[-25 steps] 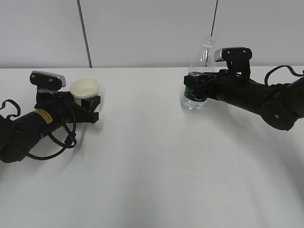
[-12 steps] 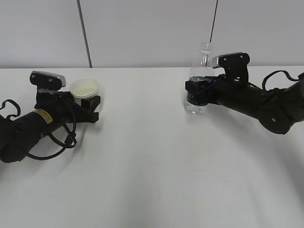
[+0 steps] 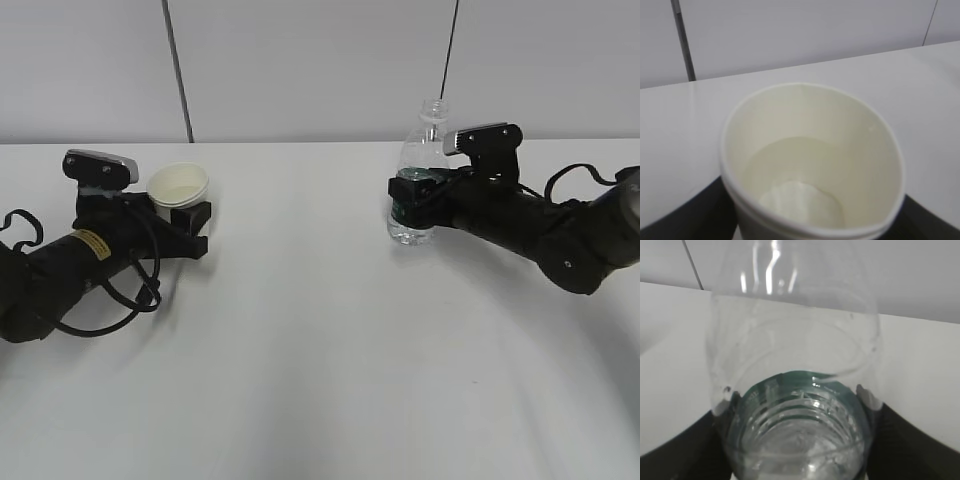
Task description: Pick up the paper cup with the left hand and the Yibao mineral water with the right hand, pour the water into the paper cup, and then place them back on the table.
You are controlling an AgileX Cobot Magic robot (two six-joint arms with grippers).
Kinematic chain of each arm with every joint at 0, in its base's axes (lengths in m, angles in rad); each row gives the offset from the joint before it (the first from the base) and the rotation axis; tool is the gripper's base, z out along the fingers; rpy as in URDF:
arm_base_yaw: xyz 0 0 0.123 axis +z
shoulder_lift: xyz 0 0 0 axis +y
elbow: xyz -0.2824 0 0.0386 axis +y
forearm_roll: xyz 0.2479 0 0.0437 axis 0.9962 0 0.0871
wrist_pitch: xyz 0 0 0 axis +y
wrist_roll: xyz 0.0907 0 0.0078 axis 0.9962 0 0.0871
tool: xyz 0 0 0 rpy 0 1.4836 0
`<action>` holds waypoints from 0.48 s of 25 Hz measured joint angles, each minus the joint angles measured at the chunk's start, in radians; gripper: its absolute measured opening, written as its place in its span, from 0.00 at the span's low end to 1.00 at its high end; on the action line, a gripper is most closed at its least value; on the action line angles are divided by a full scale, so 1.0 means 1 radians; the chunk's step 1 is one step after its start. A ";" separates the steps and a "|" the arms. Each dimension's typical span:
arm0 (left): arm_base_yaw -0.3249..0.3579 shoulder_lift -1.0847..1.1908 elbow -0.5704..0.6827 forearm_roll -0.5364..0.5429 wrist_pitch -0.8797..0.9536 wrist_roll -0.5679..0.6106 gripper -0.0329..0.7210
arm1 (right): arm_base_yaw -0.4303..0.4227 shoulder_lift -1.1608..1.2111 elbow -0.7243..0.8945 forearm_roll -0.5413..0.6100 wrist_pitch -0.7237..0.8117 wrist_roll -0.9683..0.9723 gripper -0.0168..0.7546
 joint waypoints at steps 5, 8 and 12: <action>0.000 0.000 0.000 0.000 -0.001 0.000 0.63 | 0.000 0.000 0.000 0.002 -0.002 -0.002 0.67; 0.000 0.000 0.000 0.000 -0.003 0.001 0.63 | 0.000 0.000 0.000 0.002 -0.002 -0.002 0.67; 0.000 0.000 0.000 0.000 -0.005 0.001 0.63 | 0.000 0.000 0.000 0.002 -0.002 -0.002 0.67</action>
